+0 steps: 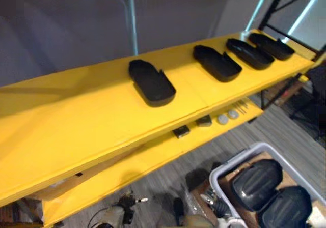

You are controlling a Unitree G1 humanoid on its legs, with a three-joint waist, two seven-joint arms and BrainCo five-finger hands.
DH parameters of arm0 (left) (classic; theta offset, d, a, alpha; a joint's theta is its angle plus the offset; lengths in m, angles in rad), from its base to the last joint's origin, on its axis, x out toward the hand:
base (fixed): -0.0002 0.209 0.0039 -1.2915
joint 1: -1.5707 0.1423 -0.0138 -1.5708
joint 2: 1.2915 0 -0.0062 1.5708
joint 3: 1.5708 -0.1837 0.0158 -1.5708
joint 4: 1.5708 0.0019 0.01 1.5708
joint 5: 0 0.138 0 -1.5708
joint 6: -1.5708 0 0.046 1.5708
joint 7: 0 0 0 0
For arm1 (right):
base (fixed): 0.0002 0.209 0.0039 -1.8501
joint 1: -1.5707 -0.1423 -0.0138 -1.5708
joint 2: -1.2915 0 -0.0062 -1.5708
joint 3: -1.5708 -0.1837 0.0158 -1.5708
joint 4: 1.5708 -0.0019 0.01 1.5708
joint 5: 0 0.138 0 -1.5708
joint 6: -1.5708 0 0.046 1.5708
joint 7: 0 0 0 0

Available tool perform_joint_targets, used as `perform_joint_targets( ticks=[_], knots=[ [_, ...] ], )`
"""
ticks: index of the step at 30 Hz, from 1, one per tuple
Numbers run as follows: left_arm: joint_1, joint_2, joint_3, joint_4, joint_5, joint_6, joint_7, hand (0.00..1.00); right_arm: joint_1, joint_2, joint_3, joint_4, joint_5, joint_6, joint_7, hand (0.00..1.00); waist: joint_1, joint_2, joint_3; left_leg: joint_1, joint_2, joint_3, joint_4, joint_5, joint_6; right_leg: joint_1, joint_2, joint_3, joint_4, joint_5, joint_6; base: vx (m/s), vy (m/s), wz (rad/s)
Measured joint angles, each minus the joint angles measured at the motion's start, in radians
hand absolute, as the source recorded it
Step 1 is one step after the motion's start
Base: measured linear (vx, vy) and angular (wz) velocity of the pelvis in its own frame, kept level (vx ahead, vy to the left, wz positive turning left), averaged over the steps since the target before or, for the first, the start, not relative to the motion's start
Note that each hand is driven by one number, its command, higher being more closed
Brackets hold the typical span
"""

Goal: Walk over and take plastic housings, then place them on the shelf

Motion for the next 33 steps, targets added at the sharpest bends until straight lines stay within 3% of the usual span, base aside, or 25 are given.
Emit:
perform_joint_targets(
  ticks=[4, 6, 9, 10, 11, 13, 14, 16, 18, 19, 20, 22, 24, 25, 26, 27, 28, 29, 30, 32, 33],
  knots=[
    [0.007, 0.0, -0.013, 0.002, -0.009, 0.032, -0.019, 0.0, -0.012, -0.015, 0.026, -0.001, -0.041, -0.001, 0.003, 0.0, 0.0, 0.009, 0.006, -0.001, 0.006, -0.006, 0.008, -0.001, -0.001, 0.0, 0.002, 0.0, 0.0, -0.008, -0.003, 0.08, 0.018, -0.04],
    [0.016, 0.0, -0.006, 0.018, -0.01, 0.035, -0.018, 0.0, -0.019, -0.02, 0.042, 0.007, -0.06, -0.001, 0.002, 0.0, 0.006, 0.004, 0.006, -0.033, 0.0, -0.036, 0.086, -0.001, -0.002, 0.0, -0.002, 0.012, 0.009, -0.012, -0.003, 0.09, -0.052, -0.16],
    [0.05, -0.007, 0.072, 0.007, -0.012, 0.029, -0.007, 0.0, -0.051, -0.05, 0.084, 0.033, -0.095, 0.0, 0.007, 0.0, 0.028, 0.009, 0.008, -0.143, -0.02, -0.237, 0.368, -0.01, 0.019, -0.009, -0.004, 0.102, 0.031, -0.022, -0.015, 0.06, -0.048, -0.8],
    [0.06, -0.011, 0.101, 0.007, -0.02, 0.021, -0.004, 0.0, -0.066, -0.06, 0.083, 0.049, -0.092, -0.001, 0.013, 0.0, 0.044, 0.016, 0.012, -0.193, -0.042, -0.328, 0.459, -0.034, 0.056, -0.038, -0.004, 0.16, 0.067, -0.039, -0.014, 0.01, 0.15, -1.4],
    [0.059, -0.018, 0.107, 0.007, -0.018, 0.008, 0.008, 0.0, -0.076, -0.07, 0.079, 0.062, -0.075, -0.001, 0.016, 0.0, 0.046, 0.041, 0.02, -0.213, -0.055, -0.403, 0.438, -0.09, 0.071, -0.054, 0.009, 0.196, 0.091, -0.041, -0.006, 0.0, 0.153, -1.21],
    [0.057, -0.023, 0.104, 0.008, -0.008, -0.002, 0.029, 0.0, -0.077, -0.076, 0.062, 0.063, -0.02, -0.005, 0.015, 0.0, 0.034, 0.063, 0.033, -0.216, -0.028, -0.424, 0.353, -0.11, 0.056, -0.09, 0.043, 0.228, 0.159, -0.063, 0.024, -0.04, 0.147, -0.84],
    [0.053, -0.02, 0.105, 0.007, -0.009, -0.004, 0.037, 0.0, -0.067, -0.063, 0.047, 0.049, 0.009, -0.009, 0.011, 0.0, 0.027, 0.062, 0.032, -0.201, -0.033, -0.408, 0.325, -0.125, 0.079, -0.124, 0.051, 0.238, 0.216, -0.081, 0.033, -0.08, 0.149, -0.59],
    [0.047, -0.01, 0.106, -0.006, -0.018, -0.01, 0.038, 0.0, -0.035, -0.042, 0.034, 0.021, 0.041, -0.041, -0.001, 0.0, 0.024, 0.015, 0.055, -0.189, -0.051, -0.367, 0.321, -0.125, 0.08, -0.158, 0.047, 0.234, 0.274, -0.086, 0.037, -0.12, 0.078, -0.56],
    [0.065, -0.004, 0.116, -0.01, -0.05, -0.013, 0.038, 0.0, 0.012, -0.031, 0.031, -0.015, 0.064, -0.077, -0.009, 0.0, 0.023, 0.001, 0.057, -0.192, -0.058, -0.332, 0.333, -0.129, 0.088, -0.162, 0.041, 0.228, 0.262, -0.069, 0.039, -0.12, 0.037, -0.6],
    [0.079, -0.001, 0.127, -0.017, -0.072, -0.017, 0.057, 0.0, 0.033, -0.035, 0.033, -0.023, 0.053, -0.092, -0.009, 0.0, 0.019, -0.006, 0.052, -0.191, -0.051, -0.299, 0.328, -0.121, 0.102, -0.15, 0.032, 0.187, 0.212, -0.043, 0.02, -0.06, 0.015, -0.68],
    [0.097, -0.007, 0.158, -0.032, -0.107, -0.022, 0.073, 0.0, 0.036, -0.038, 0.029, -0.021, 0.031, -0.1, -0.006, 0.0, 0.028, -0.004, 0.052, -0.189, -0.032, -0.257, 0.32, -0.119, 0.105, -0.16, 0.022, 0.078, 0.231, -0.049, -0.026, -0.06, 0.011, -0.76],
    [0.116, -0.011, 0.215, -0.037, -0.162, -0.033, 0.096, 0.0, 0.047, -0.054, 0.029, -0.015, -0.004, -0.117, -0.006, 0.0, 0.041, 0.015, 0.052, -0.189, 0.012, -0.21, 0.315, -0.118, 0.105, -0.17, 0.009, -0.077, 0.333, -0.099, -0.082, 0.03, 0.016, -0.75],
    [0.134, -0.008, 0.262, -0.041, -0.161, -0.032, 0.098, 0.0, 0.052, -0.068, 0.034, -0.01, -0.061, -0.154, -0.006, 0.0, 0.052, 0.031, 0.045, -0.197, 0.043, -0.182, 0.339, -0.113, 0.096, -0.144, -0.009, -0.157, 0.365, -0.127, -0.091, 0.19, 0.003, -0.77],
    [0.134, -0.001, 0.276, -0.039, -0.157, -0.031, 0.099, 0.0, 0.058, -0.065, 0.037, -0.011, -0.071, -0.16, -0.007, 0.0, 0.059, 0.024, 0.042, -0.208, 0.031, -0.185, 0.358, -0.11, 0.093, -0.142, -0.005, -0.162, 0.351, -0.102, -0.088, 0.07, -0.062, -0.79],
    [0.13, 0.001, 0.3, -0.036, -0.157, -0.024, 0.1, 0.0, 0.047, -0.068, 0.047, -0.01, -0.078, -0.162, -0.009, 0.0, 0.072, 0.015, 0.042, -0.252, 0.021, -0.219, 0.426, -0.081, 0.097, -0.139, -0.005, -0.157, 0.315, -0.067, -0.117, -0.23, -0.214, -0.79],
    [0.13, 0.001, 0.311, -0.039, -0.156, -0.02, 0.103, 0.0, 0.016, -0.076, 0.062, 0.005, -0.089, -0.167, -0.014, 0.0, 0.091, 0.026, 0.036, -0.323, 0.021, -0.3, 0.424, -0.066, 0.145, -0.131, 0.006, -0.098, 0.218, 0.002, -0.072, -0.07, -0.144, -1.06],
    [0.147, -0.01, 0.312, -0.041, -0.158, -0.008, 0.107, 0.0, -0.018, -0.098, 0.067, 0.007, -0.09, -0.165, -0.026, 0.0, 0.098, 0.059, 0.033, -0.292, 0.055, -0.338, 0.308, -0.038, 0.086, -0.139, -0.001, -0.142, 0.316, -0.077, -0.091, 0.1, -0.051, -0.96],
    [0.157, -0.001, 0.312, -0.041, -0.16, -0.002, 0.11, 0.0, -0.036, -0.09, 0.075, 0.011, -0.087, -0.162, -0.032, 0.0, 0.098, 0.051, 0.04, -0.279, 0.048, -0.319, 0.293, -0.02, 0.079, -0.14, -0.035, -0.158, 0.393, -0.138, -0.087, 0.49, 0.169, -0.74],
    [0.181, 0.012, 0.311, -0.041, -0.163, 0.016, 0.112, 0.0, -0.054, -0.073, 0.086, 0.007, -0.085, -0.162, -0.043, 0.0, 0.095, 0.061, 0.034, -0.278, 0.059, -0.308, 0.277, -0.01, 0.075, -0.128, -0.091, -0.199, 0.473, -0.207, -0.076, 0.5, 0.168, -0.4],
    [0.214, 0.031, 0.312, -0.042, -0.172, 0.027, 0.11, 0.0, -0.07, -0.058, 0.124, 0.001, -0.084, -0.153, -0.054, 0.0, 0.11, 0.052, 0.027, -0.289, 0.072, -0.291, 0.275, 0.003, 0.054, -0.069, -0.161, -0.241, 0.449, -0.216, -0.061, 0.47, 0.131, -0.41],
    [0.23, 0.042, 0.313, -0.043, -0.183, 0.027, 0.109, 0.0, -0.081, -0.055, 0.144, -0.001, -0.083, -0.149, -0.057, 0.0, 0.127, 0.027, 0.019, -0.297, 0.077, -0.272, 0.275, 0.007, 0.045, -0.043, -0.193, -0.251, 0.397, -0.194, -0.031, 0.35, 0.006, -0.56]
  ],
)
